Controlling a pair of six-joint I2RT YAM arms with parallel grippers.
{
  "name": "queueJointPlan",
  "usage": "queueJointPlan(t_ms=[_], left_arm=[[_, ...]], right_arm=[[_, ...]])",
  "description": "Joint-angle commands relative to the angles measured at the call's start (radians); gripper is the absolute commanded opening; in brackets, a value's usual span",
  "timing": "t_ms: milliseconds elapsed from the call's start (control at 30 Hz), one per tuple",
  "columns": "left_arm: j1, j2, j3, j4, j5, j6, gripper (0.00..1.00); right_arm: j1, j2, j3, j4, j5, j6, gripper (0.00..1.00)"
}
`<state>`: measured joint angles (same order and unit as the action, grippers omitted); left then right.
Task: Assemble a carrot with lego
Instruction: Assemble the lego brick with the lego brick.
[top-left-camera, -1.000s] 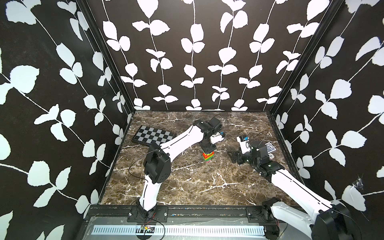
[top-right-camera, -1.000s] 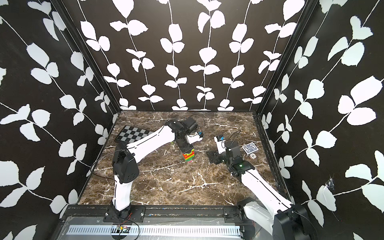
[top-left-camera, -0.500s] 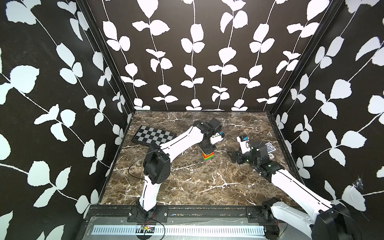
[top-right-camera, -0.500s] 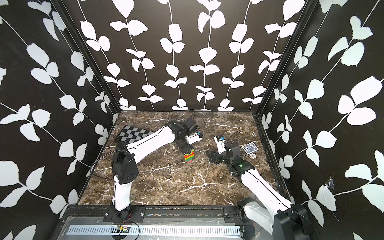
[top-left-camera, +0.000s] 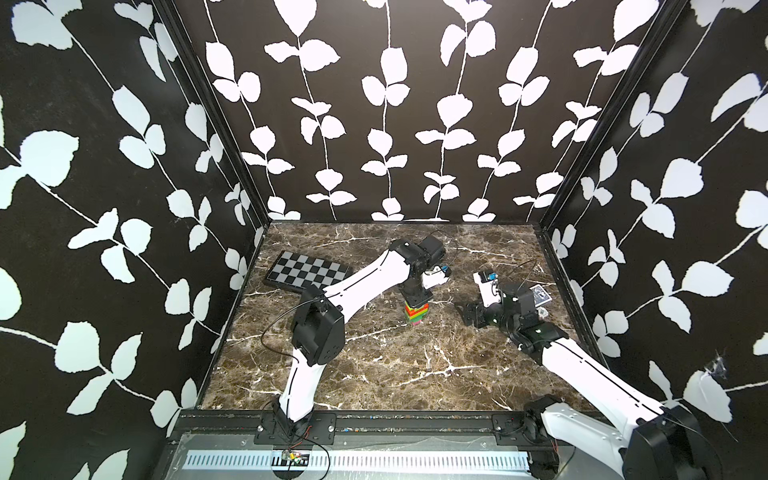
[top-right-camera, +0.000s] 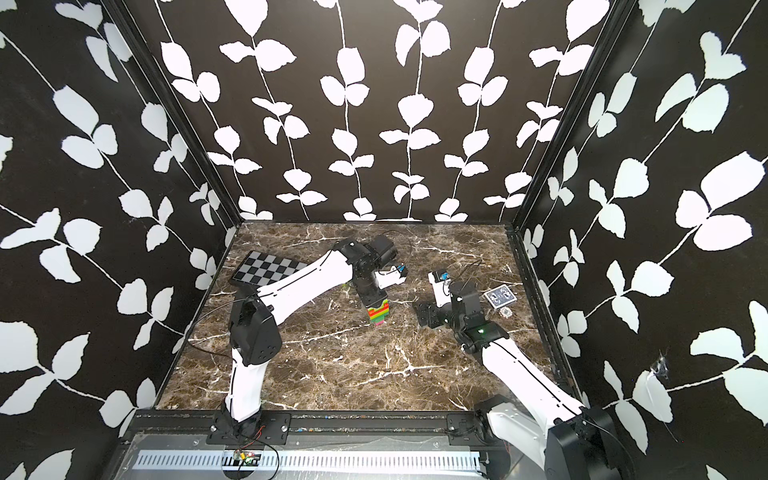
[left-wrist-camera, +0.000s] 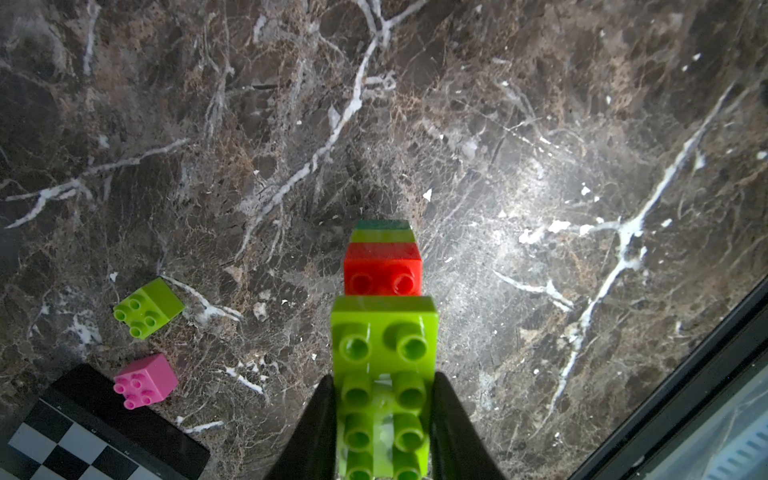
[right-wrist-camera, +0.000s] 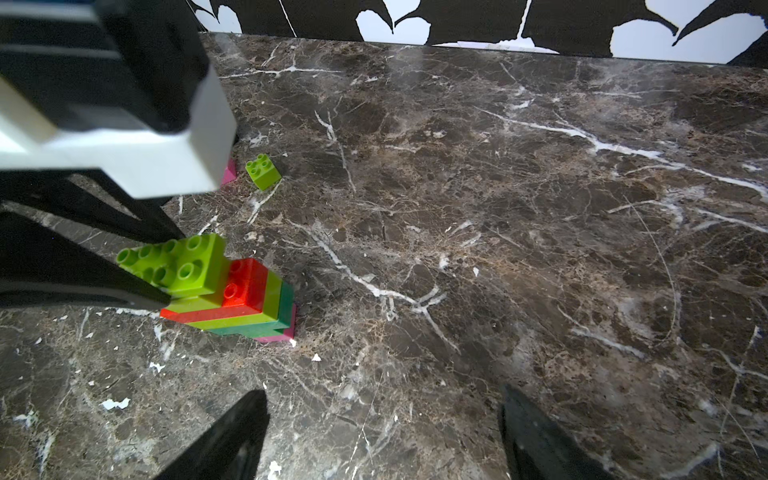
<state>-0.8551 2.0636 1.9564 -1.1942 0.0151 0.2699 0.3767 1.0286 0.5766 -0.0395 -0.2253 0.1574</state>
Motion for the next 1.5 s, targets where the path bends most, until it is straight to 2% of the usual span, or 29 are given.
queueJointPlan(t_ms=[0,267,467,667,800,900,1100,1167,1300,1400,1467], left_arm=[[-0.005,0.106,-0.037,-0.136,0.003,0.039,0.07],[-0.004,0.196,-0.018,-0.18,-0.049,-0.009,0.06],[-0.007,0.235,0.015,-0.188,-0.035,-0.062,0.06],[-0.028,0.225,0.035,-0.177,-0.121,-0.104,0.02],[-0.035,0.215,0.045,-0.165,-0.054,-0.116,0.01],[-0.035,0.206,0.047,-0.162,-0.048,-0.121,0.04],[-0.034,0.19,0.061,-0.164,0.002,-0.086,0.08],[-0.038,0.179,0.058,-0.172,0.015,-0.035,0.11],[-0.036,0.164,0.038,-0.189,-0.08,0.048,0.13],[-0.036,0.173,0.046,-0.199,-0.085,0.077,0.14],[-0.036,0.186,0.068,-0.2,-0.063,0.052,0.14]], right_arm=[[-0.001,0.0,-0.025,0.031,-0.007,0.009,0.87],[-0.001,0.013,-0.033,0.045,-0.015,0.017,0.87],[-0.001,0.005,-0.043,0.045,-0.01,0.019,0.87],[-0.001,0.009,-0.048,0.051,-0.011,0.022,0.87],[-0.001,0.018,-0.049,0.061,-0.022,0.034,0.87],[-0.001,0.011,-0.05,0.058,-0.021,0.033,0.87],[-0.002,0.004,-0.052,0.053,-0.017,0.03,0.87],[-0.002,0.004,-0.054,0.052,-0.016,0.031,0.87],[-0.002,0.005,-0.055,0.054,-0.016,0.03,0.87],[-0.001,0.006,-0.055,0.055,-0.014,0.031,0.87],[-0.002,0.01,-0.054,0.056,-0.015,0.033,0.87]])
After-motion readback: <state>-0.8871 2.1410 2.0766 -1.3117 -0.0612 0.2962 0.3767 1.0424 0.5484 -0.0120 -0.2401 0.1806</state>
